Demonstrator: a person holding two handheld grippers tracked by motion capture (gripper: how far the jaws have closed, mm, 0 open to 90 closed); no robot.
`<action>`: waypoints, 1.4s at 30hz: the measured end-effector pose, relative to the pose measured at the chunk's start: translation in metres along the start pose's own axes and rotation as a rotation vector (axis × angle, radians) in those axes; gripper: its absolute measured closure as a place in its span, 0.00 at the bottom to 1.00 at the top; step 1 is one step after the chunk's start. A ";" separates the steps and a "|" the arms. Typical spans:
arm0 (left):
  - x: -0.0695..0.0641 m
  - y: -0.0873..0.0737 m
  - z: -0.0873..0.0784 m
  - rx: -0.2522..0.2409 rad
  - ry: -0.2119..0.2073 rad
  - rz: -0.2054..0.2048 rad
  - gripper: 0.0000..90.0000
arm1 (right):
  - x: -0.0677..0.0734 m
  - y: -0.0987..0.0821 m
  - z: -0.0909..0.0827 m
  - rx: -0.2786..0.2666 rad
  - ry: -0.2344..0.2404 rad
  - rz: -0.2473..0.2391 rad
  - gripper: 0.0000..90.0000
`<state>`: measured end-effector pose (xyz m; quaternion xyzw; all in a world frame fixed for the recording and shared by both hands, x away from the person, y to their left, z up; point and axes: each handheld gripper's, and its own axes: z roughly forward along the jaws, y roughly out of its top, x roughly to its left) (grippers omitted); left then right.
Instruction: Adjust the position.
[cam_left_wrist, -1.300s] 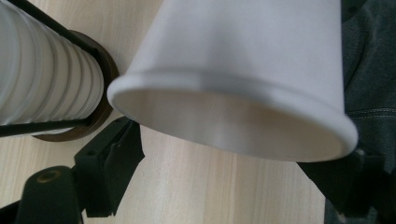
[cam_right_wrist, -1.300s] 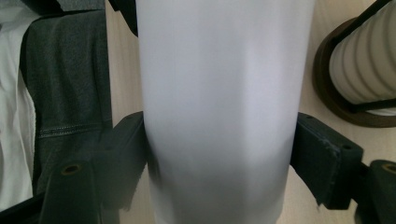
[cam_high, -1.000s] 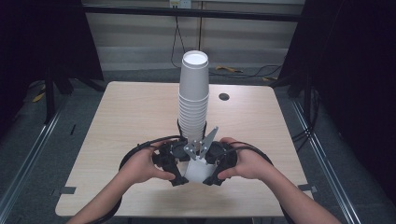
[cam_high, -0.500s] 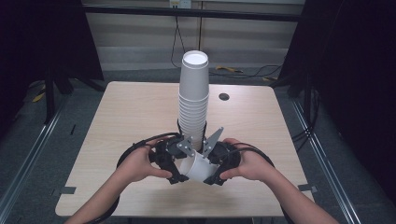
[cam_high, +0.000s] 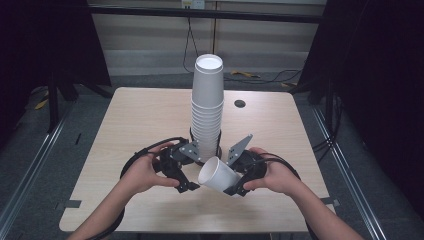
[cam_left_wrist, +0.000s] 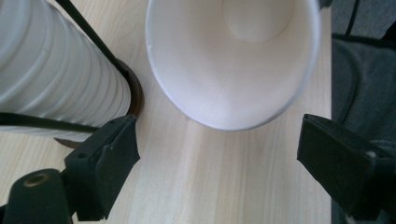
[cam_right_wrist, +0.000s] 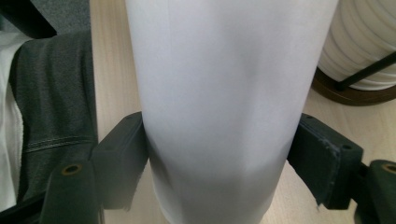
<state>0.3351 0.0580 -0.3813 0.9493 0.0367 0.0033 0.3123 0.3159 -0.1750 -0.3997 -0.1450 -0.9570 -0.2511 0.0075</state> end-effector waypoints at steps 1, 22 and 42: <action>0.000 0.000 -0.001 -0.016 -0.004 -0.004 0.14 | -0.001 -0.001 0.000 -0.008 -0.007 0.009 0.27; 0.006 0.005 0.005 -0.094 -0.020 -0.052 0.06 | 0.001 0.010 0.001 -0.051 0.027 -0.030 0.26; 0.012 -0.004 0.010 -0.139 -0.115 -0.095 0.00 | 0.006 0.015 0.002 -0.060 0.031 -0.086 0.26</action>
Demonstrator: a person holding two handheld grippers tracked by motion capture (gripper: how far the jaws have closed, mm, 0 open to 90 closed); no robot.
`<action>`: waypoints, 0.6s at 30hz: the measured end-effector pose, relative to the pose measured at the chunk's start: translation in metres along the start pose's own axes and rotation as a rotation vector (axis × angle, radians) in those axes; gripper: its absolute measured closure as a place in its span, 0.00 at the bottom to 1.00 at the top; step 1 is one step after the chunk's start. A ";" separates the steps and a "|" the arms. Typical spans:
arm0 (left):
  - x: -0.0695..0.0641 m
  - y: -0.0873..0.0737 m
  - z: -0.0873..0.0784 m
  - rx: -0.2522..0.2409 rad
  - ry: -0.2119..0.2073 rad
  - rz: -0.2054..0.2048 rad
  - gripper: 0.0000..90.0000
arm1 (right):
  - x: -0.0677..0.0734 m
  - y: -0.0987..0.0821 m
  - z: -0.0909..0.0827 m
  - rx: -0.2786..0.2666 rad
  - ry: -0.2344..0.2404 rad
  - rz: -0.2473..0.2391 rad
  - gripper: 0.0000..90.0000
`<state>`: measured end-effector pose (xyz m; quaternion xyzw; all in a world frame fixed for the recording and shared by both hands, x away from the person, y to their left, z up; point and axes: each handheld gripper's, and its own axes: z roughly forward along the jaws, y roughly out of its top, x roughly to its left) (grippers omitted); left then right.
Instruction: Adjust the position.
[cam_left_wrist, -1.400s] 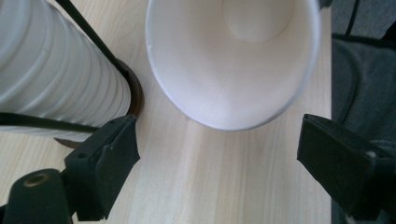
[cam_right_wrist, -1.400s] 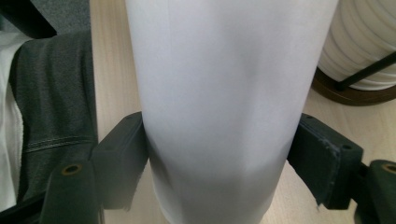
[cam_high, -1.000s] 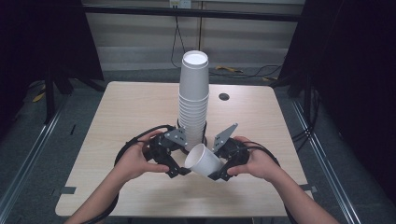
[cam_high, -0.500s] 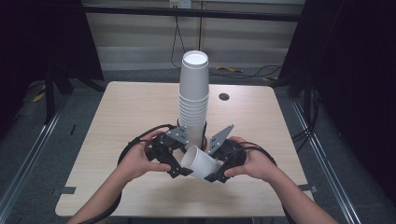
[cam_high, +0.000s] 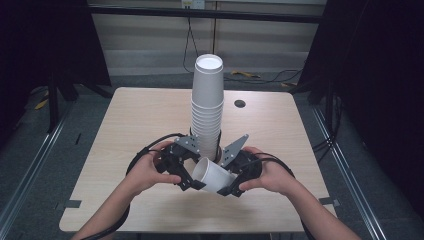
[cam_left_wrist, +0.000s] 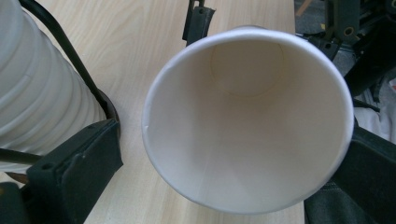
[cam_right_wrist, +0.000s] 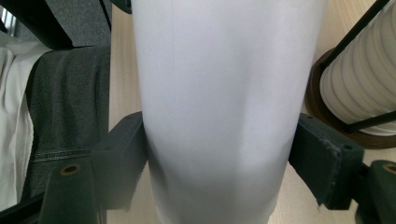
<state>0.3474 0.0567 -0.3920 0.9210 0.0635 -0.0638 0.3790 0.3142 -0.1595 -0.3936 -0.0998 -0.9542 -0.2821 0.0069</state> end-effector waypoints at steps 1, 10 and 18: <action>0.000 0.000 0.000 0.000 -0.003 -0.005 0.00 | 0.000 0.000 0.000 -0.002 -0.003 -0.003 0.26; 0.000 0.000 -0.001 0.001 0.000 -0.007 0.00 | 0.000 0.001 0.000 -0.011 -0.004 -0.004 0.26; 0.001 0.000 -0.001 0.002 0.003 0.000 0.01 | -0.001 0.000 0.000 -0.013 -0.011 -0.008 0.26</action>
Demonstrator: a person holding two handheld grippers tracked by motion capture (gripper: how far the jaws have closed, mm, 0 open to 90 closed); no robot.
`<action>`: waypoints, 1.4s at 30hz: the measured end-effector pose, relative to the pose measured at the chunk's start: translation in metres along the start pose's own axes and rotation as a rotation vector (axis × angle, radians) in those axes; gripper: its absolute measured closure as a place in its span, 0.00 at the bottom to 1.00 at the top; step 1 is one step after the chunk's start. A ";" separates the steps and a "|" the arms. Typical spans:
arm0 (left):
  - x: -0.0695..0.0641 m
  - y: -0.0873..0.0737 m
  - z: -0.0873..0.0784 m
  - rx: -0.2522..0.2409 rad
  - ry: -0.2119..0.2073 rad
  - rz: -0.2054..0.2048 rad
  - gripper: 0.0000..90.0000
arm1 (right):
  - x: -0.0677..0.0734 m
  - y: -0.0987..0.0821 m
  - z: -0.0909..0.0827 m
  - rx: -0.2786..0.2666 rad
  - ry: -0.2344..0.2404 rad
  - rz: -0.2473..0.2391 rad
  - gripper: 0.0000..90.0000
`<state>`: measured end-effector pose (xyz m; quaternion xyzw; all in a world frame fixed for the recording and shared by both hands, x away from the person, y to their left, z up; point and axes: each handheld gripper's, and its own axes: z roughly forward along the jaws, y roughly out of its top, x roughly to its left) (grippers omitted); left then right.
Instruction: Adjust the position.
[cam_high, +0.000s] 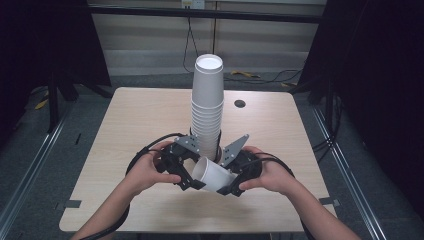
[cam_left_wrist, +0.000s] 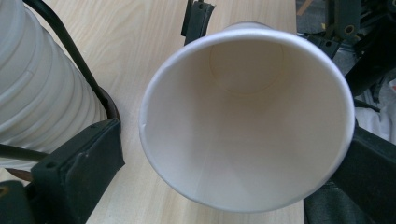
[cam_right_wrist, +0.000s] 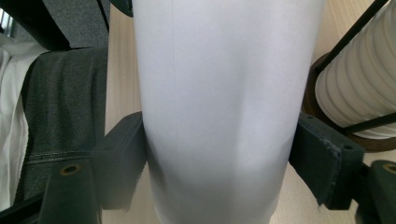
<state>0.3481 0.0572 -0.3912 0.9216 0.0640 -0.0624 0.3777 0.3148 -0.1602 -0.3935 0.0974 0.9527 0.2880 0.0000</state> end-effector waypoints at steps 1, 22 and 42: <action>0.000 0.000 0.000 -0.006 -0.006 -0.004 0.02 | 0.000 0.000 0.000 -0.002 -0.002 0.000 0.26; -0.001 0.000 0.000 -0.015 -0.022 -0.014 0.10 | 0.000 0.000 0.000 -0.028 -0.015 -0.009 0.26; -0.006 0.008 -0.005 -0.037 0.021 0.003 0.13 | -0.001 -0.001 0.006 -0.045 -0.011 0.026 0.26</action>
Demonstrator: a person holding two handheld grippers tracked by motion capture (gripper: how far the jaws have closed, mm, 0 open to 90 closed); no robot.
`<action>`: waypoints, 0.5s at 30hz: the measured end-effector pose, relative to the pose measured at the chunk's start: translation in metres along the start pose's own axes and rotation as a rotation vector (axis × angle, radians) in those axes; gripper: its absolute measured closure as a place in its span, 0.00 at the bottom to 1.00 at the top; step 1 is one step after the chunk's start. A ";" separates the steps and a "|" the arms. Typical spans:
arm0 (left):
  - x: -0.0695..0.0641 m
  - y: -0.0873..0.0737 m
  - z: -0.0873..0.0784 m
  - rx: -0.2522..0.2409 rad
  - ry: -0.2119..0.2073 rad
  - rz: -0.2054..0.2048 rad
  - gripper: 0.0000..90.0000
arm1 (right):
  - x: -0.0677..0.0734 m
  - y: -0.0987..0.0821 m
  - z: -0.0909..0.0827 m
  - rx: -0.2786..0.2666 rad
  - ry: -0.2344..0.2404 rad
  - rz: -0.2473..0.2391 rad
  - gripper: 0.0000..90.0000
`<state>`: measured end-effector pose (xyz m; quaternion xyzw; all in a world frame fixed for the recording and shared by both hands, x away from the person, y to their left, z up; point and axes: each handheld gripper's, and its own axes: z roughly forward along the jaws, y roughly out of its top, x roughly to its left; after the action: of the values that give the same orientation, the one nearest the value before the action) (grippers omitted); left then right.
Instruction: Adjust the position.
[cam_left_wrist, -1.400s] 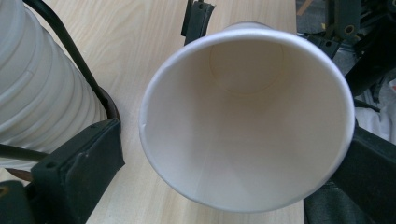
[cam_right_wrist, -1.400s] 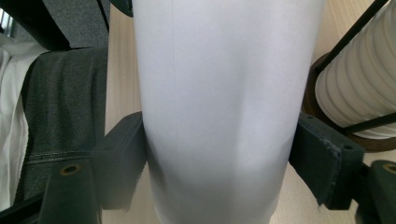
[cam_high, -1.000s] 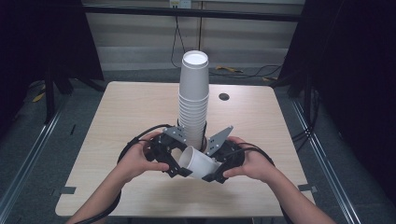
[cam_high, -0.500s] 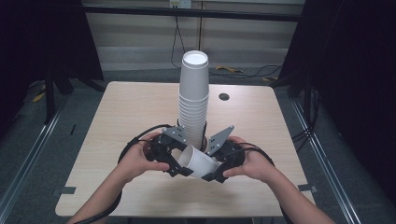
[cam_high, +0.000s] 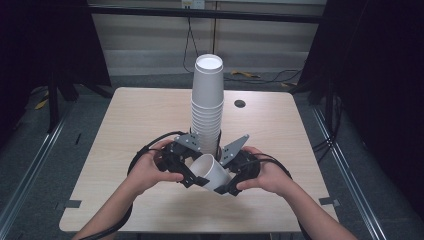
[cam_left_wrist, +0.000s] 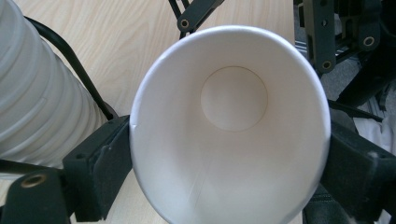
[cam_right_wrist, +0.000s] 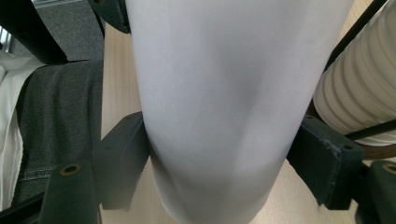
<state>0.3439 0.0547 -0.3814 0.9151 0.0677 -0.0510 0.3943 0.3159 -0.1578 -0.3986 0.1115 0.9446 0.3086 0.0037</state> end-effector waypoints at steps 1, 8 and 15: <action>0.000 0.000 0.000 0.001 -0.001 0.001 0.13 | 0.000 0.000 0.001 0.002 -0.005 0.001 0.26; 0.000 0.000 -0.003 0.017 0.017 0.001 0.15 | 0.000 -0.001 0.005 -0.005 0.001 0.035 0.26; 0.003 -0.010 -0.018 0.091 0.094 0.004 0.14 | -0.006 -0.020 0.003 -0.016 -0.071 0.098 0.16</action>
<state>0.3457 0.0743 -0.3766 0.9336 0.0819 -0.0101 0.3487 0.3183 -0.1727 -0.4129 0.1683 0.9349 0.3116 0.0232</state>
